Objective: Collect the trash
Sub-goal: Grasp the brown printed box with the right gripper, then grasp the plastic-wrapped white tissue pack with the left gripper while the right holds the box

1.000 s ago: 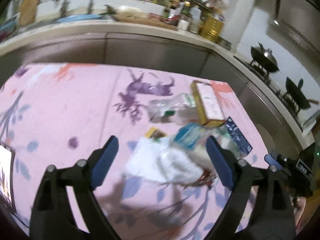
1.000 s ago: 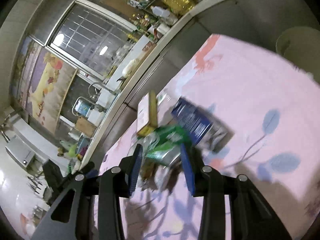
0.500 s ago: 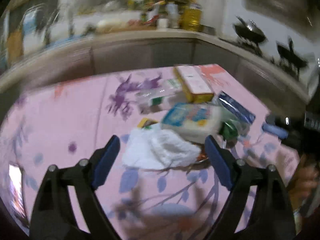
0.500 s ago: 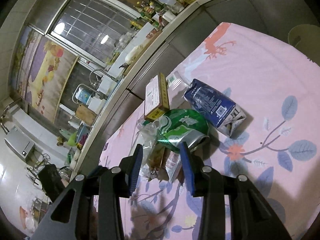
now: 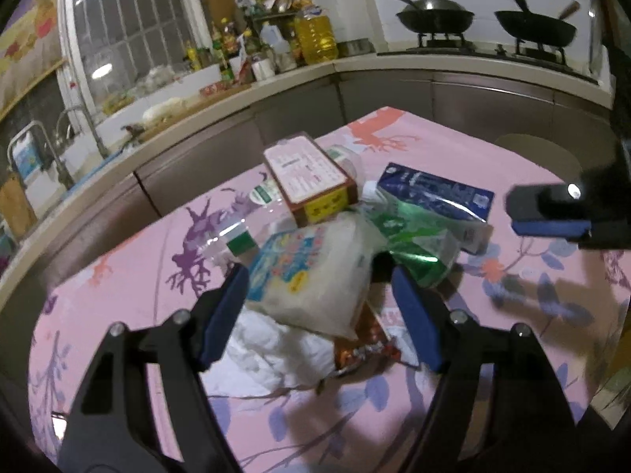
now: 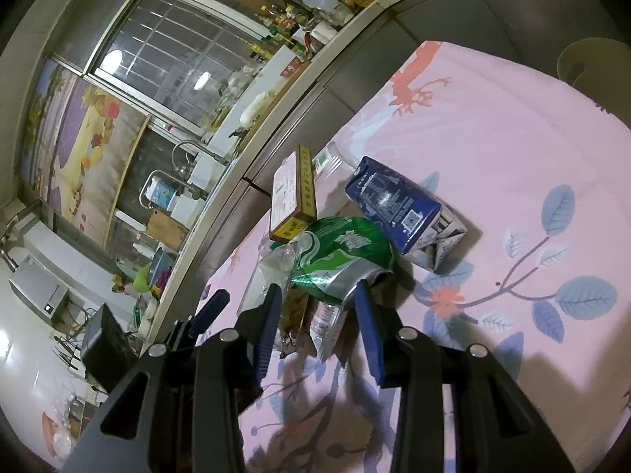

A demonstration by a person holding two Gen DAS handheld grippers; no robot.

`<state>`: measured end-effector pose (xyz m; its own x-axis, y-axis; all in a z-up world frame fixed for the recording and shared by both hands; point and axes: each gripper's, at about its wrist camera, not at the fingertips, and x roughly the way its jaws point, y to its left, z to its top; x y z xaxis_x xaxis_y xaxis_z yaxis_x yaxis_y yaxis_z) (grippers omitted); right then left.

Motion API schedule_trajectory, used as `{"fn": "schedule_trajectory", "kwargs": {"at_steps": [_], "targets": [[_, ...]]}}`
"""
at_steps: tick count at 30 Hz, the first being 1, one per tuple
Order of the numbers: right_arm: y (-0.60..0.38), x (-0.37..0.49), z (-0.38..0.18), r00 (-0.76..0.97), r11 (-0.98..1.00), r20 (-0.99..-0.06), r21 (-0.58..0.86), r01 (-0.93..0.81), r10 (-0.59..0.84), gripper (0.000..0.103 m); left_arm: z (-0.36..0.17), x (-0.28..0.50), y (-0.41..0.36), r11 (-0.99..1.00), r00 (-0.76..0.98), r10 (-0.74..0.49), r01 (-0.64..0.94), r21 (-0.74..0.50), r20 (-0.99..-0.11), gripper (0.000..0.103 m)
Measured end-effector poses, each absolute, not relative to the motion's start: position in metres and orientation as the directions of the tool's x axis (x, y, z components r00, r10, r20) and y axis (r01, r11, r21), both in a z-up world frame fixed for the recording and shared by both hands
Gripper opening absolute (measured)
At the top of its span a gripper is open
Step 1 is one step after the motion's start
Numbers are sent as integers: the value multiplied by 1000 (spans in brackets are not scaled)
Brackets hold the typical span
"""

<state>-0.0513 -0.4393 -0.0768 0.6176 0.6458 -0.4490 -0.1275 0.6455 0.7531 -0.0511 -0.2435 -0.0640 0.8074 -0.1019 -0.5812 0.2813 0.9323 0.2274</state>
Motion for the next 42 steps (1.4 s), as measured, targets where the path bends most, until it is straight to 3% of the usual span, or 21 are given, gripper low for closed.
{"fn": "schedule_trajectory", "kwargs": {"at_steps": [2, 4, 7, 13, 20, 25, 26, 27, 28, 30, 32, 34, 40, 42], "targets": [[-438, -52, -77, 617, 644, -448, 754, -129, 647, 37, -66, -42, -237, 944, 789, -99, 267, 192, -606, 50], [-438, -51, -78, 614, 642, -447, 755, -131, 650, 37, -69, -32, -225, 959, 758, -110, 252, 133, -643, 25], [-437, -48, -78, 610, 641, -447, 755, -135, 654, 37, -70, -20, -200, 975, 716, -165, 221, -4, -678, 12], [-421, -35, -73, 583, 662, -469, 732, -165, 663, 37, -64, -15, -148, 967, 711, -252, 160, -197, -657, 9], [-394, 16, -49, 595, 704, -483, 678, -209, 642, 38, -62, -17, -104, 949, 713, -281, 106, -299, -642, 8], [-366, 45, -40, 614, 781, -534, 578, -237, 581, 55, -65, -25, -86, 935, 709, -309, 104, -339, -635, 9], [-361, 48, -40, 613, 790, -543, 564, -242, 575, 57, -65, -26, -82, 933, 709, -308, 94, -348, -635, 10], [-357, 52, -40, 611, 800, -552, 547, -248, 567, 57, -66, -27, -78, 929, 703, -312, 85, -360, -639, 20], [-348, 56, -41, 607, 815, -570, 519, -257, 554, 58, -66, -26, -73, 921, 692, -325, 76, -383, -644, 39], [-336, 63, -43, 603, 842, -600, 471, -264, 525, 58, -64, -26, -64, 901, 693, -350, 67, -428, -630, 57], [-325, 68, -44, 603, 863, -623, 422, -277, 498, 58, -57, -27, -59, 881, 705, -384, 86, -466, -596, 60], [-317, 74, -45, 607, 885, -646, 371, -281, 463, 58, -52, -24, -58, 873, 705, -398, 94, -479, -587, 71], [-296, 77, -43, 647, 930, -670, 231, -284, 364, 59, -55, 2, -78, 903, 677, -385, 134, -409, -627, 72], [-286, 76, -45, 662, 945, -678, 172, -280, 320, 65, -64, 11, -82, 907, 653, -383, 132, -400, -653, 72]]}}
